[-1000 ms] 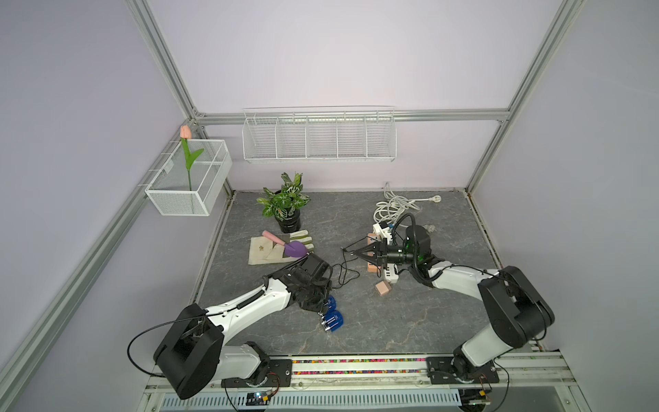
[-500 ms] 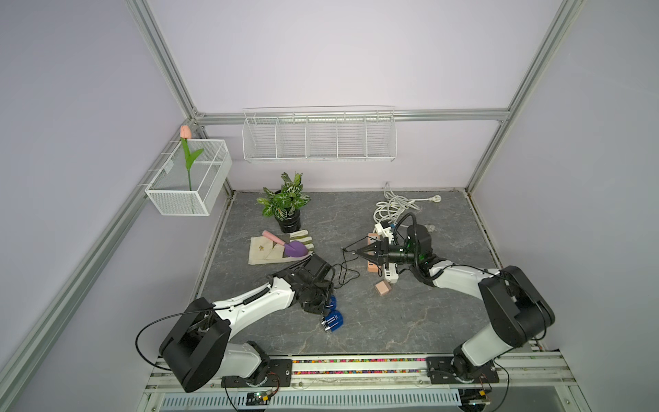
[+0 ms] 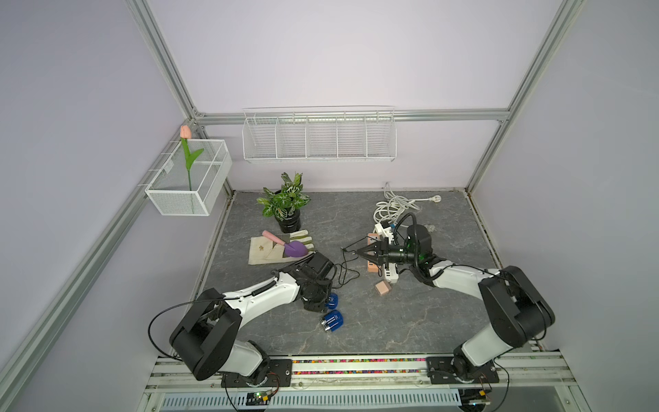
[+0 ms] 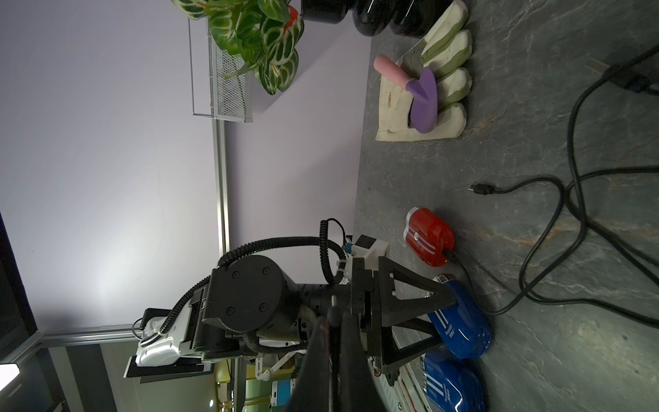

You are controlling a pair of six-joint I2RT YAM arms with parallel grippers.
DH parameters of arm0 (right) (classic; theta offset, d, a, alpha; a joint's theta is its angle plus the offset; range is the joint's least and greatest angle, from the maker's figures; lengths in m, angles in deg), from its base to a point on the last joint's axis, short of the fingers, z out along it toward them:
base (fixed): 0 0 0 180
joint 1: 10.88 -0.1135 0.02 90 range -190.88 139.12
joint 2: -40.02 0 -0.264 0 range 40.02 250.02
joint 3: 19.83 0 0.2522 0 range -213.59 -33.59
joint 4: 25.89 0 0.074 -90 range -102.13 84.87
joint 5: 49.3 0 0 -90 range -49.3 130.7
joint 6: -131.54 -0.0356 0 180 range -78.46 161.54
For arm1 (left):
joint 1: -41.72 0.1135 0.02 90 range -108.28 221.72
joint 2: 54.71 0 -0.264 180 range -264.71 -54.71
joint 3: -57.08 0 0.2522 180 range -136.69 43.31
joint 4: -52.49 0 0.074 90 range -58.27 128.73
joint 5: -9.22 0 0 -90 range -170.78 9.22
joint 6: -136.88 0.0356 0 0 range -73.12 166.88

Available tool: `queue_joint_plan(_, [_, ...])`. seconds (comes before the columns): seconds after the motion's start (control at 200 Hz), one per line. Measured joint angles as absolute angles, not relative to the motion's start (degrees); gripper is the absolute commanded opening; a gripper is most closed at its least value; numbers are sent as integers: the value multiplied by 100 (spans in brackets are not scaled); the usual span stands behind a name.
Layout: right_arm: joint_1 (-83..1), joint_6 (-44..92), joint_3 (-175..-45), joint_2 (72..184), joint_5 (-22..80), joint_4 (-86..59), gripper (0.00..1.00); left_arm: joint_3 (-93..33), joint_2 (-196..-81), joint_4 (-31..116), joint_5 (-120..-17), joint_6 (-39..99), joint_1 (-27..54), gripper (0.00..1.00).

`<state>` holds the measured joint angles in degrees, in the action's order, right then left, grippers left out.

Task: Charge the electric shaver
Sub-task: Pick up the electric shaver from the center of the board.

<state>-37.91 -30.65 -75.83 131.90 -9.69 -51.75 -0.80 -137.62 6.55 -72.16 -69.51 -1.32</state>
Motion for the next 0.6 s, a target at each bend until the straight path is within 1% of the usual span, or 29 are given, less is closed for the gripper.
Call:
queue_joint_plan(0.195, [-3791,-3065,-7583,13190,-969,-5175,7,-395,-14060,353,-7148,-6951,-75,62])
queue_joint_plan(0.24, [-3791,-3065,-7580,13190,-967,-5175,7,-454,-14140,297,-7124,-6949,-62,64])
queue_joint_plan(0.275, [-3791,-3067,-7580,13190,-965,-5177,7,-483,-14210,279,-7107,-6943,-51,68])
queue_joint_plan(0.345, [-3791,-3069,-7580,13190,-963,-5177,7,-489,-14401,231,-7113,-6954,-27,69])
queue_joint_plan(0.455, [-3791,-3087,-7576,13190,-952,-5181,7,-579,-14543,78,-7043,-6969,10,68])
queue_joint_plan(0.6, [-3789,-3091,-7530,13190,-947,-5183,7,-657,-14621,-40,-7034,-6969,10,62])
